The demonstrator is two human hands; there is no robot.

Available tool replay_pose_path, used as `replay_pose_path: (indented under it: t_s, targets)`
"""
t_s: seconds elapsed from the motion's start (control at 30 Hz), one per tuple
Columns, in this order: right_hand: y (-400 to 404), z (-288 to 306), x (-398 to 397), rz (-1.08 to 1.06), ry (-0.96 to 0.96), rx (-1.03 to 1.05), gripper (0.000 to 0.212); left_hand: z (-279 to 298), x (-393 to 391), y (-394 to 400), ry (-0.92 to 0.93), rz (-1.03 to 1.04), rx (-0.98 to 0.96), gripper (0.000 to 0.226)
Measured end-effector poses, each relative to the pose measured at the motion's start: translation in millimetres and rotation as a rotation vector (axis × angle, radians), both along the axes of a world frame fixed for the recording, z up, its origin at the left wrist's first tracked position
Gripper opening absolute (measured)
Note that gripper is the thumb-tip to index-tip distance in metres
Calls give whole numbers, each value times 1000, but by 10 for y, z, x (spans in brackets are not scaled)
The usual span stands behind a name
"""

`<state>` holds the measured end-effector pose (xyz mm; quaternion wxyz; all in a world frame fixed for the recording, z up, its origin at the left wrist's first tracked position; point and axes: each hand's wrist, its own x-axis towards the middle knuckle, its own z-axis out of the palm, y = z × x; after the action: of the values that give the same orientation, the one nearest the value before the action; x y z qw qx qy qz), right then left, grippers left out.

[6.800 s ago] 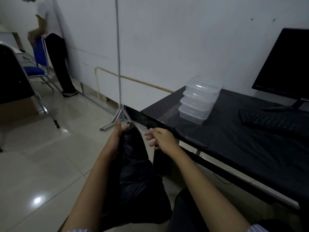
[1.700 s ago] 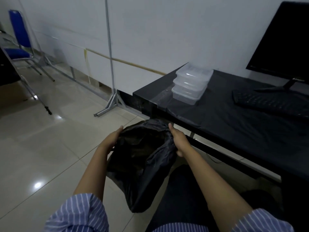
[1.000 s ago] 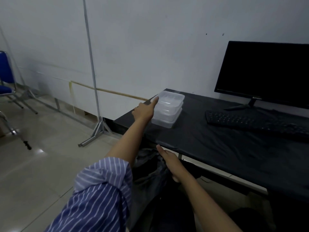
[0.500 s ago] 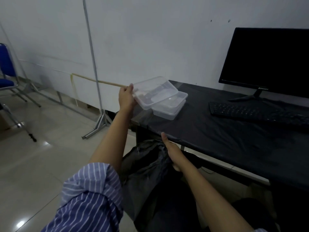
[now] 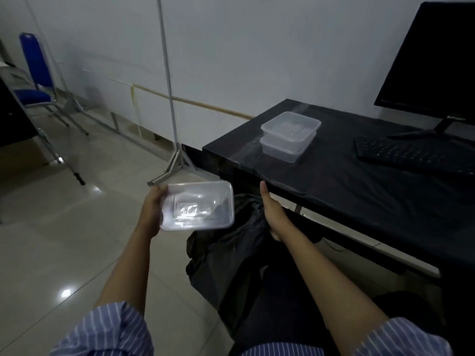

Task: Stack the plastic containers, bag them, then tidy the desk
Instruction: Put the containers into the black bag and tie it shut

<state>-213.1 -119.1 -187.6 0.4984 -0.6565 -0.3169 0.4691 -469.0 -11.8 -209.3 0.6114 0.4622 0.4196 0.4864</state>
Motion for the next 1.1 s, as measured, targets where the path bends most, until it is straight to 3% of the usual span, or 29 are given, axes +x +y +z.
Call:
replay_pose_path:
  t_s: [0.07, 0.2, 0.33, 0.53, 0.63, 0.77, 0.87, 0.93, 1.0, 1.1]
  targets:
    - [-1, 32, -49, 30, -11, -20, 120, -142, -28, -42, 78, -29, 1, 21]
    - [25, 7, -104, 65, -18, -39, 82, -286, 152, -110, 169, -85, 32, 25]
    - [68, -151, -112, 36, -70, -22, 76, -342, 407, -175, 236, -232, 46, 24]
    - [21, -257, -31, -5, -85, 69, 36, -349, 585, -135, 342, -381, 88, 25]
    - [47, -286, -36, -16, -48, 106, 24, -405, 641, -96, 485, -345, 131, 27]
    - [108, -315, -109, 45, 48, 105, 47, -509, 867, -260, 568, 43, 173, 29]
    - [129, -350, -145, 38, 73, 113, 43, -593, 995, -366, 563, 212, 78, 25]
    - [139, -369, -137, 32, 87, 113, 48, -654, 1036, -380, 574, 104, 0, 25]
    - [138, -378, -111, 20, 84, 107, 52, -720, 1052, -347, 633, -134, -114, 28]
    - [107, -381, -46, -10, 83, 111, 50, -711, 1022, -324, 703, -355, -107, 48]
